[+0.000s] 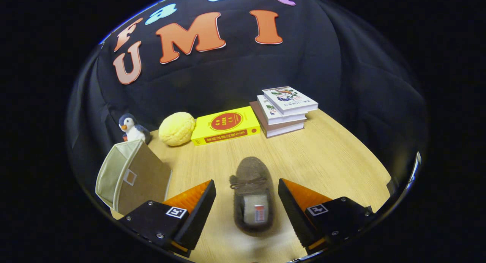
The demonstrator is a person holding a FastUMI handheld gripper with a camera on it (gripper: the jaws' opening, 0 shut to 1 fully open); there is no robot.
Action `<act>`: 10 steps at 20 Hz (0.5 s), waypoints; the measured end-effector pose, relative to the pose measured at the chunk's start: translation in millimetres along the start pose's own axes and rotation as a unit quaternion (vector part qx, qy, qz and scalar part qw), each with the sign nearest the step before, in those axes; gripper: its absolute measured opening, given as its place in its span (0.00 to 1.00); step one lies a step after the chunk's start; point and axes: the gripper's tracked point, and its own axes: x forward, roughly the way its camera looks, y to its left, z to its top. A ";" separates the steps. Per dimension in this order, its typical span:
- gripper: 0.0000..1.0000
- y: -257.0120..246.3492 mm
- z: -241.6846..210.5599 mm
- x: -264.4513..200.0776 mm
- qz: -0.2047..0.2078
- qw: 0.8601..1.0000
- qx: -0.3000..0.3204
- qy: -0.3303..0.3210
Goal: Open the storage box then place both shoes into the box .Put the left shoe in first, then the right shoe, with the right side of both shoes facing outward in a uniform manner.
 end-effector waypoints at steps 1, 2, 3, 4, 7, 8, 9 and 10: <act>0.99 -7.0 -5.7 2.1 -0.003 1.000 0.000 0.005; 0.99 -13.0 -11.1 4.6 -0.005 1.000 -0.001 0.010; 0.99 -19.7 -16.9 6.9 -0.009 1.000 -0.005 0.016; 0.99 -25.4 -22.6 9.0 -0.012 1.000 -0.009 0.021; 0.98 -35.2 -38.9 17.7 -0.013 0.999 -0.017 0.040; 0.96 -36.0 -43.0 20.5 -0.011 0.999 -0.020 0.046; 0.94 -37.8 -48.3 24.7 -0.010 0.998 -0.026 0.053; 0.90 -39.2 -51.5 27.9 -0.012 0.998 -0.032 0.057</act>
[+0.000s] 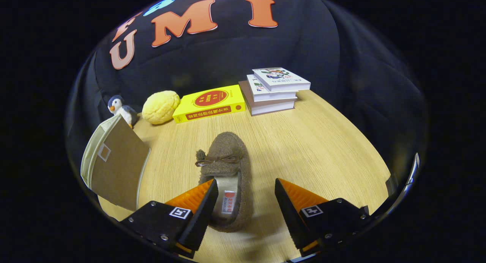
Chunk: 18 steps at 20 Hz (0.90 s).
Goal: Open the storage box then place both shoes into the box .Put the left shoe in first, then the right shoe, with the right side of both shoes facing outward in a uniform manner.
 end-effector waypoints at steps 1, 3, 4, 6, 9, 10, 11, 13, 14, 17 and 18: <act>0.88 -0.4 -3.0 3.3 0.000 1.000 -0.005 0.002; 0.81 2.1 -7.2 10.9 0.003 1.000 -0.011 0.007; 0.75 3.2 -8.7 15.3 0.004 1.000 -0.014 0.011; 0.65 2.8 -12.6 22.5 0.004 1.000 -0.018 0.020; 0.51 6.3 -13.0 32.7 0.008 1.000 -0.007 0.029; 0.42 6.4 -12.4 37.1 0.005 1.000 -0.007 0.030; 0.34 7.7 -13.9 39.8 0.005 0.999 -0.006 0.033; 0.17 4.5 -13.1 41.6 -0.004 0.999 -0.008 0.032; 0.09 3.4 -11.8 42.7 -0.010 1.000 -0.004 0.030; 0.01 4.1 -11.0 40.7 -0.012 0.999 0.005 0.031; 0.01 3.8 -9.1 39.5 -0.013 0.999 0.008 0.030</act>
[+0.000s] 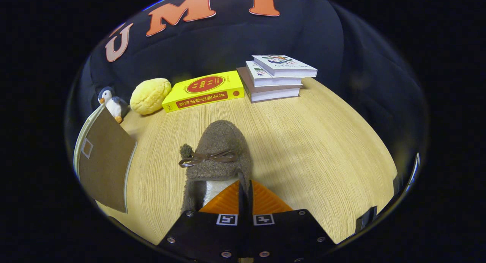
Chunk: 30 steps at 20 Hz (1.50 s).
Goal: Open the storage box then place both shoes into the box .Put the left shoe in first, then the right shoe, with the right side of both shoes facing outward in a uniform manner.
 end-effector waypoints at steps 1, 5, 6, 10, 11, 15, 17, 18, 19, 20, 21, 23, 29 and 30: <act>0.01 0.0 1.5 -4.3 0.001 1.000 0.004 -0.001; 0.00 0.8 13.4 -17.3 -0.002 1.000 0.009 -0.014; 0.01 2.4 15.6 -21.2 -0.001 1.000 0.014 -0.013; 0.01 17.3 33.4 -43.0 0.003 0.999 0.026 -0.029; 0.01 22.8 38.6 -48.7 0.005 0.999 0.025 -0.035; 0.01 54.8 58.6 -81.1 0.015 0.998 0.032 -0.048; 0.01 76.6 68.6 -97.6 0.026 0.997 0.041 -0.056; 0.01 89.2 73.8 -106.7 0.033 0.997 0.046 -0.060; 0.01 101.7 77.7 -116.1 0.038 0.996 0.050 -0.064; 0.01 113.4 82.3 -124.4 0.043 0.995 0.050 -0.069; 0.01 125.2 85.2 -133.3 0.045 0.995 0.051 -0.074; 0.01 149.7 90.6 -148.7 0.051 0.994 0.056 -0.080; 0.01 236.8 96.0 -190.0 0.095 0.988 0.083 -0.094; 0.01 250.4 95.4 -194.4 0.101 0.986 0.087 -0.094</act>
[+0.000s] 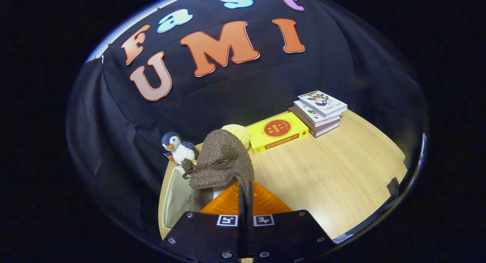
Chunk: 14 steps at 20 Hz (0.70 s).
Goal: Open the storage box then place both shoes into the box .Put the left shoe in first, then the right shoe, with the right side of both shoes facing outward in a uniform manner.
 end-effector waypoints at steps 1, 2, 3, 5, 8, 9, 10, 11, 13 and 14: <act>0.01 12.9 -2.1 -0.8 0.005 1.000 0.004 -0.001; 0.01 24.8 -5.1 0.1 0.011 1.000 0.006 -0.001; 0.01 36.4 -9.5 0.7 0.015 1.000 0.009 0.001; 0.01 54.6 -18.0 5.9 0.019 1.000 0.008 0.003; 0.01 71.9 -38.3 21.1 0.020 1.000 0.004 0.019; 0.01 75.9 -46.3 26.7 0.020 0.999 0.004 0.026; 0.01 77.9 -53.3 33.1 0.017 0.999 0.002 0.031; 0.01 78.0 -59.6 37.8 0.013 0.999 -0.002 0.034; 0.01 73.2 -71.8 49.7 -0.001 0.999 -0.010 0.042; 0.01 69.6 -77.9 54.4 -0.009 0.999 -0.012 0.047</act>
